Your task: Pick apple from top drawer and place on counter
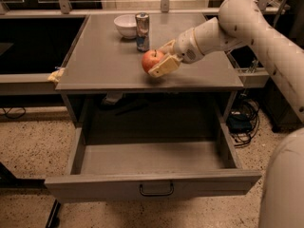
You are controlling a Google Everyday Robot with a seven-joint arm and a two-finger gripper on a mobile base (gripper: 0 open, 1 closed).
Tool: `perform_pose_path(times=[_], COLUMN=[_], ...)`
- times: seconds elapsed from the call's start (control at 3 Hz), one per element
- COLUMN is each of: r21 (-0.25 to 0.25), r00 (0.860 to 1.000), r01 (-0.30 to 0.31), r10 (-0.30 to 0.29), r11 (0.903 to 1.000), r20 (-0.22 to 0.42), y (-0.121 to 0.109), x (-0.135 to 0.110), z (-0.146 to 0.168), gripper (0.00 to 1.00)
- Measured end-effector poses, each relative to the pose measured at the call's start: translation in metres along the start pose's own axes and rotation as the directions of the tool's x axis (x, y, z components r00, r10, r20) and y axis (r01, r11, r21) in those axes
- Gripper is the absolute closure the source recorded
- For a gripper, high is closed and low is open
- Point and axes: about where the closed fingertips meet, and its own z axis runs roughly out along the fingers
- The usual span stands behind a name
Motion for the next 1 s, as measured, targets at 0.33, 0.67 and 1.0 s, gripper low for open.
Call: perform_pose_path(times=[0.33,0.67,1.0], r21=[-0.014,-0.015,-0.015], r00=[1.000,1.000,1.000], r01=[-0.026,-0.027,-0.027], r10=[0.026,0.027,0.027], r11=[0.9996,0.9995,0.9995], r20=[0.008,0.008,0.008], y=[-0.0091,-0.0095,-0.0095], x=[0.0101,0.0107,0.0107], z=[0.0154,0.0162,0.0162], gripper=[1.00,0.80,0.58])
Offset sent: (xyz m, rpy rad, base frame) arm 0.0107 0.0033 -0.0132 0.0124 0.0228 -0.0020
